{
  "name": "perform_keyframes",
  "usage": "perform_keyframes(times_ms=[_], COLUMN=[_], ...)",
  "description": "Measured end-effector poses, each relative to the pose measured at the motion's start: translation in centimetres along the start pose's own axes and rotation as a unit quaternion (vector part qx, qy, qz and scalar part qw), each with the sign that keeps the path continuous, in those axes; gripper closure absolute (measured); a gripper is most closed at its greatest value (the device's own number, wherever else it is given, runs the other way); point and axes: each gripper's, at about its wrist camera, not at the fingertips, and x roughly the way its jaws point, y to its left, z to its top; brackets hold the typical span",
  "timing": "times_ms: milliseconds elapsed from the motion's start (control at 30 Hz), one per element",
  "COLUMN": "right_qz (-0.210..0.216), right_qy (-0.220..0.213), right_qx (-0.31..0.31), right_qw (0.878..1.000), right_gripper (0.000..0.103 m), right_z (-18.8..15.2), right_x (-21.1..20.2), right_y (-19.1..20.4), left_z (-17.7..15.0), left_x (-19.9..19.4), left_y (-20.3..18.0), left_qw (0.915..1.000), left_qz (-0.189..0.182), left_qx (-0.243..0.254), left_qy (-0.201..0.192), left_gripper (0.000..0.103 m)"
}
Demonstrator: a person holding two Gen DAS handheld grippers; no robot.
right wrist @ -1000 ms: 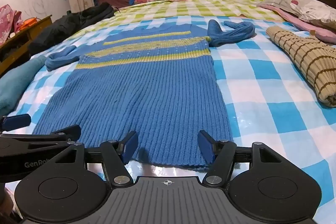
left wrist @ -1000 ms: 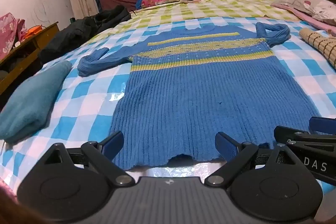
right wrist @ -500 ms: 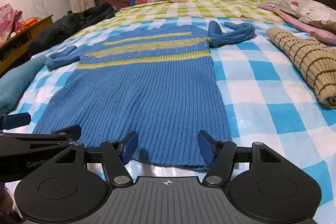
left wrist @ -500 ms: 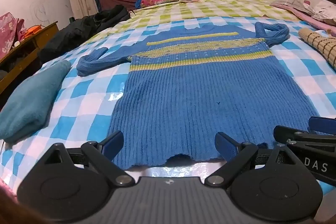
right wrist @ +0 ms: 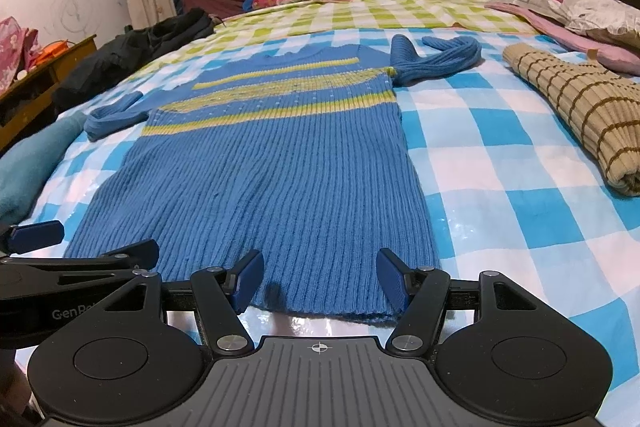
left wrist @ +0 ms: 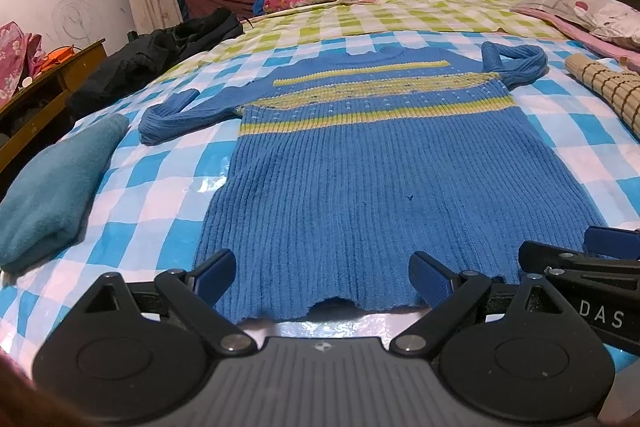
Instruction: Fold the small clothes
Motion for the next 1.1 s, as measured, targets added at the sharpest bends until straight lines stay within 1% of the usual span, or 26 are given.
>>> perform_keyframes(times_ms=[533,667,967,1100], right_qz=[-0.005,-0.012,-0.022,-0.024], right_qy=[0.003,0.001,0.000,0.005], right_qx=[-0.005,-0.012,-0.009,-0.006], right_qw=[1.000,1.000,1.000,1.000], right_gripper=[0.040,0.040,0.040,0.040], right_z=[0.0,0.0,0.8,1.4], right_x=[0.1,0.0,-0.2,-0.3], right_y=[0.0,0.3,0.5,0.1], left_z=[-0.2,-0.1,1.2,1.6], left_x=[0.0,0.0,-0.1,0.0], left_y=[0.1,0.2,-0.3,-0.6], left_qw=[1.0000,1.0000,0.9998,0.9998], left_qz=[0.000,0.001,-0.001,-0.007], left_qx=[-0.002,0.003,0.018,0.016], left_qy=[0.002,0.000,-0.006,0.000], left_gripper=[0.006,0.007,0.008,0.008])
